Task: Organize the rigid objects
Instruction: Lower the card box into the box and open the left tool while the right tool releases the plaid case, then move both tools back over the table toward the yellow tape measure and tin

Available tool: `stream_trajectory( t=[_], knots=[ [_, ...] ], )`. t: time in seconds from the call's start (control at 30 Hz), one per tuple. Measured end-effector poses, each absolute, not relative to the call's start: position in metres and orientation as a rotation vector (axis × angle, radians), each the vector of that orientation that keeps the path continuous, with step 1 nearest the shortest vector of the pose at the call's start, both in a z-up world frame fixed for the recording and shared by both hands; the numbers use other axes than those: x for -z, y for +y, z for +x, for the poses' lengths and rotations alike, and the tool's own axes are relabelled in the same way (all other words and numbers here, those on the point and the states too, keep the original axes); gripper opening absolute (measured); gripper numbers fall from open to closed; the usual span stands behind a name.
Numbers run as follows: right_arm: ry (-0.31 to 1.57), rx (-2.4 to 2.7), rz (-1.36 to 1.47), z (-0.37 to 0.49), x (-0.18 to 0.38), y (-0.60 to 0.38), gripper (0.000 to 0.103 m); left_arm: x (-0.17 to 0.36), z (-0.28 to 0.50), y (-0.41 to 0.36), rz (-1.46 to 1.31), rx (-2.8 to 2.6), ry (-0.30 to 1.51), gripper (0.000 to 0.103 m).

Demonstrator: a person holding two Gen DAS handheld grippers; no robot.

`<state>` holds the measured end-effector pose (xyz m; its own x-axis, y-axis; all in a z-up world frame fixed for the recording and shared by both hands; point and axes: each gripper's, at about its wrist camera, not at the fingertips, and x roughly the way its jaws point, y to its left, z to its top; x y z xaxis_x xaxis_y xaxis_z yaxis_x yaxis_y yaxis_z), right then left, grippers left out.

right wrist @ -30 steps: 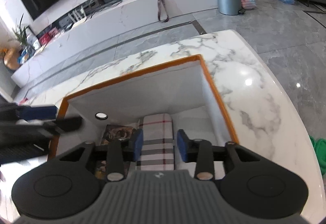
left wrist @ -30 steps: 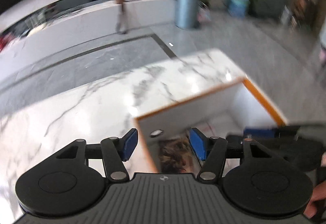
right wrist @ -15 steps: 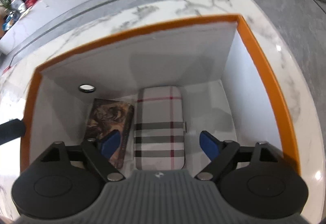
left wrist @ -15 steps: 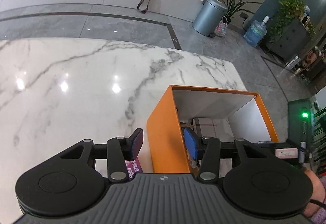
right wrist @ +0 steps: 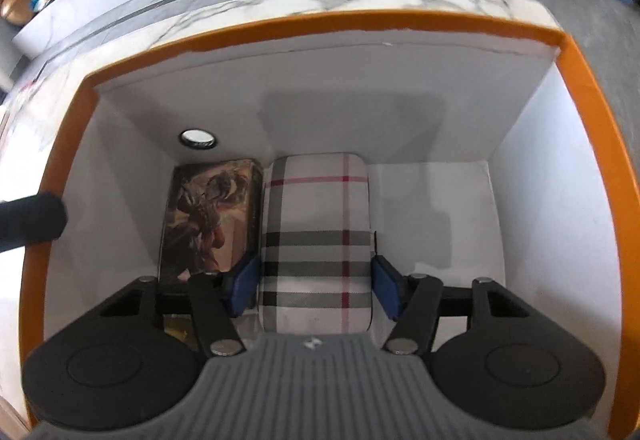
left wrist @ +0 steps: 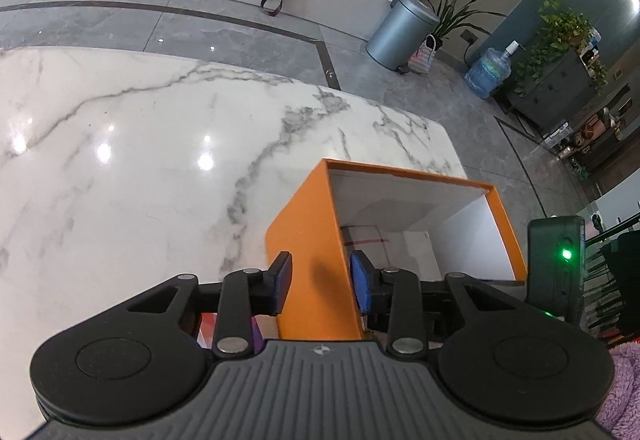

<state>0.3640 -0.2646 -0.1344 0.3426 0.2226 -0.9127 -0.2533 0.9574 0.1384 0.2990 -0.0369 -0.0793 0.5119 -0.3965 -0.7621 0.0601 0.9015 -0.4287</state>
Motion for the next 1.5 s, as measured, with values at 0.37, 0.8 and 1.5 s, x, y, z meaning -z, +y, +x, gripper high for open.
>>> stream_trajectory(
  t=[0.37,0.8,1.5],
  knots=[
    [1.225,-0.361,0.137,0.362,0.131,-0.282,0.061,0.081,0.298,-0.039,-0.386,0.283,1.006,0.034],
    [1.183,-0.246,0.174,0.353,0.128,-0.299,0.045,0.080,0.310,-0.060,-0.301,0.337,1.007,0.033],
    [0.874,-0.467,-0.066,0.213,0.019,-0.213,0.052,0.041,0.182,0.018,-0.178,0.298,0.897,0.055]
  ],
)
